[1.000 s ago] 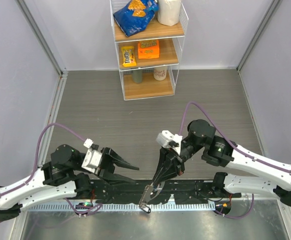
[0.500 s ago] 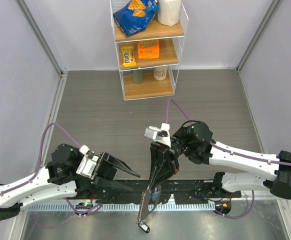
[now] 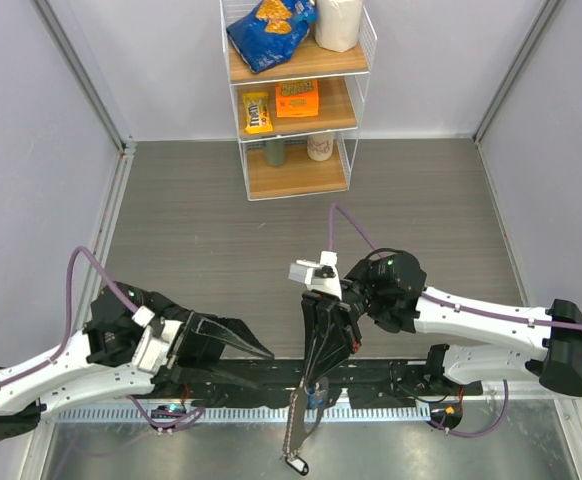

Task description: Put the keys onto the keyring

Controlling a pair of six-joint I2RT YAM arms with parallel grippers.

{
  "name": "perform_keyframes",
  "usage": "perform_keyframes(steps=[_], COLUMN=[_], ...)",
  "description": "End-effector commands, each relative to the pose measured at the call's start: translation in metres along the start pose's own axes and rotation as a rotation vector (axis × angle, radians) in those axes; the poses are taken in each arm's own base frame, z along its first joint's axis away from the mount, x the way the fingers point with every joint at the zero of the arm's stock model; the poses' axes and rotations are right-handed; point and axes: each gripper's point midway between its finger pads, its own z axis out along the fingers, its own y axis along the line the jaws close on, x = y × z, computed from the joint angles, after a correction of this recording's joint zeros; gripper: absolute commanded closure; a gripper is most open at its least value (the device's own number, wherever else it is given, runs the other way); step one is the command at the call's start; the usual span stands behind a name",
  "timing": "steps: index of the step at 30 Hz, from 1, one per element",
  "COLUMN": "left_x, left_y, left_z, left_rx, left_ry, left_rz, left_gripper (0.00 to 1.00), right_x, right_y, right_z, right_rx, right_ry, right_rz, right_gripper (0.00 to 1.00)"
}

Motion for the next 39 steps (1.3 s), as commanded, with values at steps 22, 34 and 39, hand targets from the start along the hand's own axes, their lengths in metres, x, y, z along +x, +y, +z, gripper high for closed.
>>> perform_keyframes(steps=[22, 34, 39], left_x=[0.001, 0.034, 0.047], left_y=[0.027, 0.023, 0.017], left_z=[-0.003, -0.018, -0.020], left_rx=[-0.066, -0.149, -0.159], left_ry=[0.131, 0.193, 0.209], left_rz=[0.152, 0.133, 0.114], left_gripper=[0.52, 0.54, 0.54], right_x=[0.002, -0.001, -0.005], right_y=[-0.027, -0.031, -0.031], right_z=[-0.001, 0.001, -0.003], right_rx=[0.282, 0.297, 0.303], right_ry=[0.010, -0.110, -0.231], right_rz=[-0.041, 0.177, 0.295], right_gripper=[0.95, 0.95, 0.95])
